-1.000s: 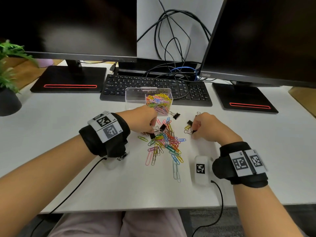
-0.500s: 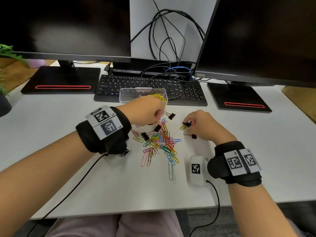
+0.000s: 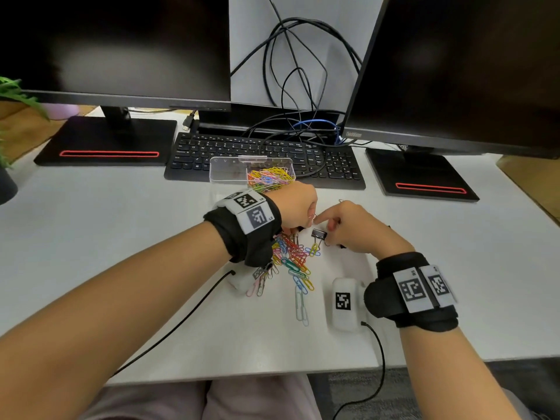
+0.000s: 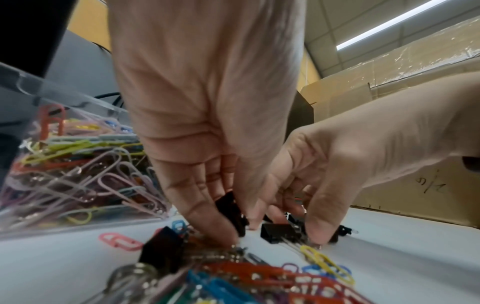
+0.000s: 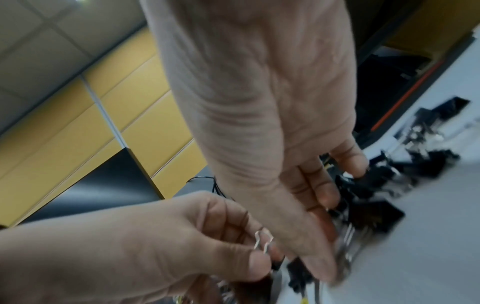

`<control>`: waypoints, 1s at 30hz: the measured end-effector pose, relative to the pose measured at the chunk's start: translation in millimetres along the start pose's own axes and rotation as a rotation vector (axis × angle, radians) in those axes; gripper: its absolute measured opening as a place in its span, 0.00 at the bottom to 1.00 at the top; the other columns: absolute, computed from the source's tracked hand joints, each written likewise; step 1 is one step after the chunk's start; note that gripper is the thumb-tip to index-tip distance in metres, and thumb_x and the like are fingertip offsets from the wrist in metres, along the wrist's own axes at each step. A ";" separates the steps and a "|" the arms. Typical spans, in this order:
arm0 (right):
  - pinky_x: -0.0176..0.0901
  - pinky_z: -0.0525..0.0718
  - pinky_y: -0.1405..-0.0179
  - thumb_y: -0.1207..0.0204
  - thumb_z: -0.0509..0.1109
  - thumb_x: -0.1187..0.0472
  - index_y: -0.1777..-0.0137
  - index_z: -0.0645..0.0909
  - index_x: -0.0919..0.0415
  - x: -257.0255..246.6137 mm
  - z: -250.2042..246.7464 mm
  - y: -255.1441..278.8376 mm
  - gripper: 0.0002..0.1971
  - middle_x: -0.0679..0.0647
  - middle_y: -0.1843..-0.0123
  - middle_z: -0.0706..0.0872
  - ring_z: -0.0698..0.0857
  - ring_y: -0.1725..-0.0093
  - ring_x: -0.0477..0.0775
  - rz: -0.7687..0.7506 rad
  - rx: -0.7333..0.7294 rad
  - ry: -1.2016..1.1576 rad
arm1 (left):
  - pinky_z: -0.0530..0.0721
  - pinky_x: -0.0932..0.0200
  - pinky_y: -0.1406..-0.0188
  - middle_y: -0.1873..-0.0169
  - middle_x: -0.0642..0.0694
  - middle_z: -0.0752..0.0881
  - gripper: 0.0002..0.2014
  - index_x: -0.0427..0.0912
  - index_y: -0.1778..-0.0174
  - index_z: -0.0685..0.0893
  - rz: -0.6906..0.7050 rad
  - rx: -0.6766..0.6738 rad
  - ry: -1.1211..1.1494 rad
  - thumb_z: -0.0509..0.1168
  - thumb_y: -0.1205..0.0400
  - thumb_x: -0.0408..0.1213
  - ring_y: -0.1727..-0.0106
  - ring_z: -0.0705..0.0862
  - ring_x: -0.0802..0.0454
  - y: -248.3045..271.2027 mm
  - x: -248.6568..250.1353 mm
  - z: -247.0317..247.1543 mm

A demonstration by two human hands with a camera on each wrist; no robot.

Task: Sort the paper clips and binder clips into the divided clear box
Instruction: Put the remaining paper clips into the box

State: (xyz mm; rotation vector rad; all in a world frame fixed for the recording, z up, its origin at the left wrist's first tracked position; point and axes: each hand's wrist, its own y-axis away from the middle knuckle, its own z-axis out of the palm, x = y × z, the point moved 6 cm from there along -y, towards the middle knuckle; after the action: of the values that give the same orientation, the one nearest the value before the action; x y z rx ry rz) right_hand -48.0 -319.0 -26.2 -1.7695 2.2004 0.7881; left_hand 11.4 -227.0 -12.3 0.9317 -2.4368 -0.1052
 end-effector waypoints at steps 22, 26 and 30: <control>0.55 0.85 0.46 0.27 0.74 0.60 0.54 0.83 0.61 4.5 -8.9 -5.8 0.05 0.58 0.51 0.86 0.85 0.50 0.61 0.125 0.214 0.074 | 0.77 0.65 0.76 0.49 0.45 0.84 0.16 0.40 0.40 0.85 -0.037 -0.018 -0.089 0.72 0.23 0.25 0.68 0.82 0.54 23.7 -44.0 -8.2; 0.45 0.83 0.58 0.29 0.76 0.62 0.59 0.85 0.57 -15.9 1.0 -2.8 0.03 0.55 0.56 0.87 0.85 0.56 0.57 0.047 0.079 0.083 | 0.74 0.63 0.66 0.53 0.48 0.83 0.15 0.41 0.43 0.85 -0.001 0.002 -0.141 0.76 0.25 0.34 0.61 0.79 0.53 25.7 -43.9 -5.5; 0.38 0.76 0.71 0.31 0.77 0.66 0.60 0.85 0.58 -24.9 8.0 2.8 0.04 0.51 0.62 0.83 0.83 0.60 0.54 -0.011 0.006 0.091 | 0.75 0.58 0.58 0.64 0.58 0.76 0.14 0.40 0.46 0.85 0.008 0.033 -0.136 0.77 0.26 0.36 0.58 0.76 0.52 26.5 -43.8 -5.1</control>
State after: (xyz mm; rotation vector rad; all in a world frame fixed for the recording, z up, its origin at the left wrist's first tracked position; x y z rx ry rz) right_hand -45.5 -293.4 -20.2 -1.8483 2.2447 0.7105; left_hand 25.5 -178.3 -20.8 0.9571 -2.5737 -0.1301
